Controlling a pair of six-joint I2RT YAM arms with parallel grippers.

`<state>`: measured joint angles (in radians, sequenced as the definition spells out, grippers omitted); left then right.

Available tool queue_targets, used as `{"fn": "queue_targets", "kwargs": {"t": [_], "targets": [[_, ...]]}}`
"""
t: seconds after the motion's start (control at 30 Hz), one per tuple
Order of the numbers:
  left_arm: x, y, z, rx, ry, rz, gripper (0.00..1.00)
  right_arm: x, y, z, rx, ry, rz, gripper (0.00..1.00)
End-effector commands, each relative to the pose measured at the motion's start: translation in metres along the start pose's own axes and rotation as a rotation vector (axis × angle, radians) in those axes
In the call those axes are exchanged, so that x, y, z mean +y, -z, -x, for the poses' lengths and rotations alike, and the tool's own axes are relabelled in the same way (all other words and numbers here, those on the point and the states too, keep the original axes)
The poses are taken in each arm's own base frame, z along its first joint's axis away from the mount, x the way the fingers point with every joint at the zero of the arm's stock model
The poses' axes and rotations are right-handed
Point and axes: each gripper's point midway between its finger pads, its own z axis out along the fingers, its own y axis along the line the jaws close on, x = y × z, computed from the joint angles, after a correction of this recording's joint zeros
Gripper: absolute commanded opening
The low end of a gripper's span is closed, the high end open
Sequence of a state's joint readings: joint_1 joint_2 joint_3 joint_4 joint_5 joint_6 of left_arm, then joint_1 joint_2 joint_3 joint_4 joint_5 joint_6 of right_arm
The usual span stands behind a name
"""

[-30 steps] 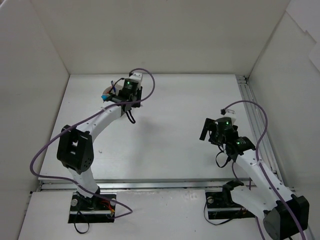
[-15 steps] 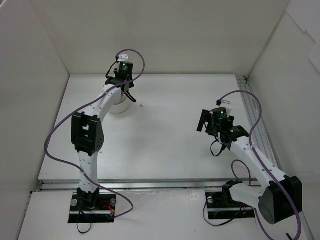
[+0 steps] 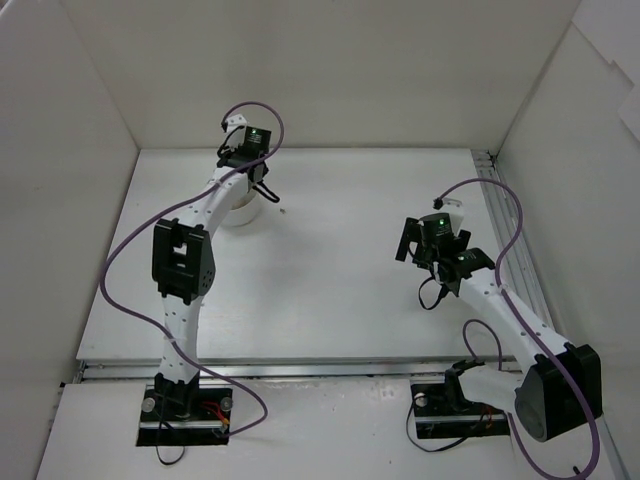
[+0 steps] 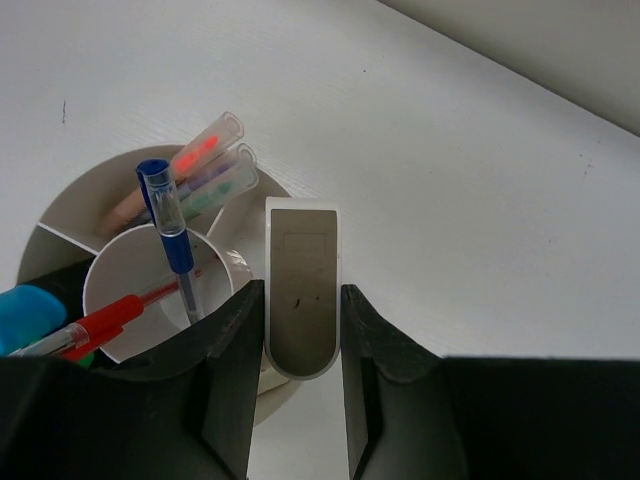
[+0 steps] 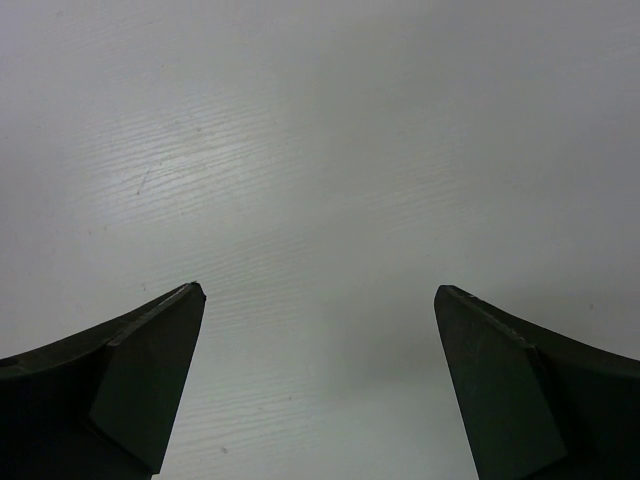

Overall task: Sort the stationery into containers
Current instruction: Place the stapler in the storage box.

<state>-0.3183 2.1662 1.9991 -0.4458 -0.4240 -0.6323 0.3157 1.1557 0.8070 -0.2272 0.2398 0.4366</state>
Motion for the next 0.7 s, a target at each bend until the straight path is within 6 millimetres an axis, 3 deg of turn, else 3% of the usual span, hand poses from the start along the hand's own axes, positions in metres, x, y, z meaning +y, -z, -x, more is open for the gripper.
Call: {"fn": "queue_targets", "kwargs": {"t": [0.0,0.17,0.4,0.5,0.53,0.67], "targets": [[0.0,0.013,0.048,-0.121,0.14,0.017,0.03,-0.002,0.007,0.03,-0.105,-0.016,-0.021,0.98],[0.01,0.004,0.05,-0.129,0.215,0.057,0.03,-0.006,0.007,0.027,-0.102,-0.002,-0.039,0.98],[0.008,-0.006,0.043,-0.124,0.258,0.067,0.07,-0.013,0.007,0.027,-0.098,0.002,-0.065,0.98],[0.013,-0.007,0.043,-0.12,0.272,0.075,0.31,-0.014,0.008,0.027,-0.097,-0.001,-0.067,0.98],[0.013,-0.007,0.042,-0.117,0.27,0.07,0.49,-0.015,0.007,0.027,-0.099,-0.002,-0.071,0.98],[0.009,0.002,0.051,-0.136,0.272,0.031,0.64,-0.015,0.007,0.026,-0.094,-0.004,-0.068,0.98]]}}
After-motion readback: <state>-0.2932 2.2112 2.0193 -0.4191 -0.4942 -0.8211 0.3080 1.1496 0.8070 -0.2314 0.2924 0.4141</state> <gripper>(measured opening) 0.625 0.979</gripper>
